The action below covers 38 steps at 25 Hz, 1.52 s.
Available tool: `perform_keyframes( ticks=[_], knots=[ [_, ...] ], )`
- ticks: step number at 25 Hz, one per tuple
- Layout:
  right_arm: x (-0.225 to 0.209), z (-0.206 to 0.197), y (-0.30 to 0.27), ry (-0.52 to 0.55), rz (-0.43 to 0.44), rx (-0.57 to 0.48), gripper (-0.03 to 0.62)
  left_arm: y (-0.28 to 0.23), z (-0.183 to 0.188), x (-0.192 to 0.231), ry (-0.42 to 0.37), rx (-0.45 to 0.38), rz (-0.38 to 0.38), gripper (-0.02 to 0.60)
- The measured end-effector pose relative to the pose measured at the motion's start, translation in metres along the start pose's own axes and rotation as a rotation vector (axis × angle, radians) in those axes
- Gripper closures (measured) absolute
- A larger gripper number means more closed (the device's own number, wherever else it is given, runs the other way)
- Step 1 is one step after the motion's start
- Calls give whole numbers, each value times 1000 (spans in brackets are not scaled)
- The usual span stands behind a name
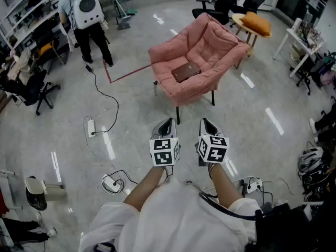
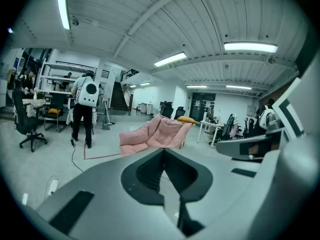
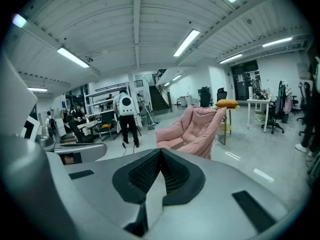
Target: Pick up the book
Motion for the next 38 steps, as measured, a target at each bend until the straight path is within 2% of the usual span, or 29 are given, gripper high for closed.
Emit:
perform_keyframes(
  ticks=[13,22,29,38],
  knots=[
    [11,-2,-10,-64,-53,1,563,-6,6,23,4,11,-34,574],
    [-4,-32,-28,-149,-108,73,563,-26,-15,43,18,82,-33,574],
    [-24,-25,-75,-148,-87,81,563,-69,-3,54,20,77,-10,574],
    [-75,10,-143,-96,-42,104,563,-152,22,44,21,95,18,574]
  ],
)
Point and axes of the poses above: the fingertips, and each gripper's own axes: y backward along the fingers, x to its left, z out of its top, the point moved 3 cm from there along y, backward along the fingers, and after that the axes turned 9 degrees about y, right-handed, at the moved point
